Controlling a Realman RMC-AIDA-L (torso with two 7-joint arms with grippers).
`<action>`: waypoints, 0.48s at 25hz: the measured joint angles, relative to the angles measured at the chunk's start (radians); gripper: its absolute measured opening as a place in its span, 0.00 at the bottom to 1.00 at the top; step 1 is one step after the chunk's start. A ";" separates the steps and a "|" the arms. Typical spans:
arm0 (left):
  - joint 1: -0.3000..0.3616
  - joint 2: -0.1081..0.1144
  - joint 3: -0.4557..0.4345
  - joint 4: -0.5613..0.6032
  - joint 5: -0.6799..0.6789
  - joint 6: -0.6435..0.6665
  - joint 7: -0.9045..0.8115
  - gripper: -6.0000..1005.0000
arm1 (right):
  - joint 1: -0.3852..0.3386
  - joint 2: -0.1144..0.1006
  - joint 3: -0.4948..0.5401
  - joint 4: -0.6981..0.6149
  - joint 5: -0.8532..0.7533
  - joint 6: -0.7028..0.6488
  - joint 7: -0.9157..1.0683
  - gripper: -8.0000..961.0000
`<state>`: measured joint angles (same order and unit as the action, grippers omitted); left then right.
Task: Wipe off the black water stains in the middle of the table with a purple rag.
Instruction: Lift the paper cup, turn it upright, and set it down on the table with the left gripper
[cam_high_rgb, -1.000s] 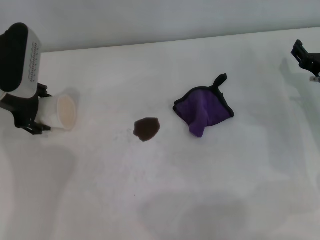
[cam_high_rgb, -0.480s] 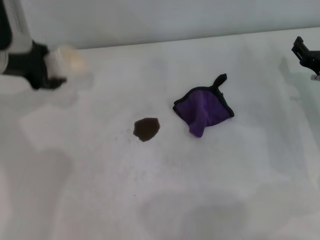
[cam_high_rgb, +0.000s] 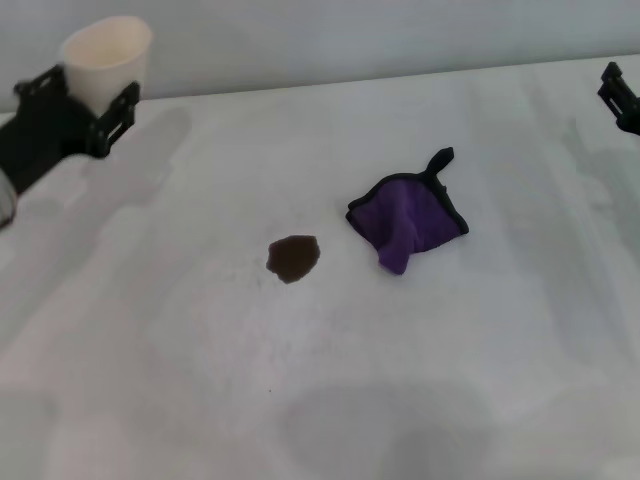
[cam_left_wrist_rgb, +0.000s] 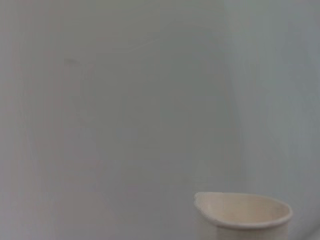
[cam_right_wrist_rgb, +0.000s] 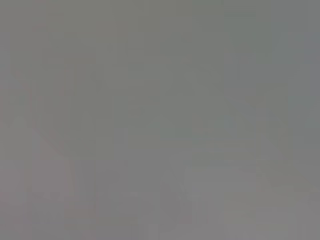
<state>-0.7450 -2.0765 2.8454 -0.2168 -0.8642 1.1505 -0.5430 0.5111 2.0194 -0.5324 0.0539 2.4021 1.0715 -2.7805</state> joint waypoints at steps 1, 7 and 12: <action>0.041 -0.001 -0.001 0.066 -0.075 0.004 0.071 0.59 | -0.009 0.000 0.000 -0.008 -0.008 0.019 0.000 0.88; 0.220 -0.011 -0.001 0.342 -0.370 -0.015 0.289 0.53 | -0.026 0.000 -0.002 -0.016 -0.045 0.087 -0.001 0.88; 0.289 -0.012 -0.001 0.463 -0.509 -0.078 0.299 0.51 | -0.030 0.001 -0.014 -0.016 -0.051 0.098 -0.006 0.88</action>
<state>-0.4565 -2.0890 2.8439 0.2462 -1.3730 1.0722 -0.2435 0.4816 2.0203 -0.5467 0.0381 2.3515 1.1691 -2.7869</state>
